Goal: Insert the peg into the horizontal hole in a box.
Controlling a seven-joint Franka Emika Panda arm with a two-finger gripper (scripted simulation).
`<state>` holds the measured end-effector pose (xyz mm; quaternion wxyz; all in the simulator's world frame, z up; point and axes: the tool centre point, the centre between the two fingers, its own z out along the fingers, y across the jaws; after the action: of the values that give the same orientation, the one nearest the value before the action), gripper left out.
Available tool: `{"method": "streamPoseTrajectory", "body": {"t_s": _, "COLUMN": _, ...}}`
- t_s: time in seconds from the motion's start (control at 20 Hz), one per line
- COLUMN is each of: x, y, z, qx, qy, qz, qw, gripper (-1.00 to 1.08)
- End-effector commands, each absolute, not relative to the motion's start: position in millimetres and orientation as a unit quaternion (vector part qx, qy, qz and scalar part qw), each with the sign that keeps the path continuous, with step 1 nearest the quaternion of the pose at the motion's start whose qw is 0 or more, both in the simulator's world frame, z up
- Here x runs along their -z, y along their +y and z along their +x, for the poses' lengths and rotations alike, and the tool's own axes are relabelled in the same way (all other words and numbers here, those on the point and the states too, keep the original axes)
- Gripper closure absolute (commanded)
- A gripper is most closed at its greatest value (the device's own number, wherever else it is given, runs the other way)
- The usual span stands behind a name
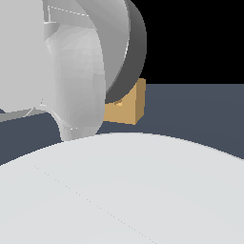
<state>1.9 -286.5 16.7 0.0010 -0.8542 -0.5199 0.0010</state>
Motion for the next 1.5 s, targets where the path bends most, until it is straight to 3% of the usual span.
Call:
{"method": "streamPoseTrajectory", "body": {"t_s": 0.0, "x": -19.4, "y": -279.0, "z": 1.9, "qx": 0.000, "qy": -0.521, "qz": -0.853, "qw": 0.000, "gripper": 1.08}}
{"method": "streamPoseTrajectory", "body": {"t_s": 0.55, "x": -35.2, "y": -204.3, "z": -11.6, "qx": 0.000, "qy": -0.529, "qz": -0.848, "qw": 0.000, "gripper": 1.08}}
{"method": "streamPoseTrajectory", "body": {"t_s": 1.45, "x": -85.3, "y": 27.3, "z": -58.7, "qx": 0.000, "qy": -0.553, "qz": -0.833, "qw": 0.000, "gripper": 1.08}}
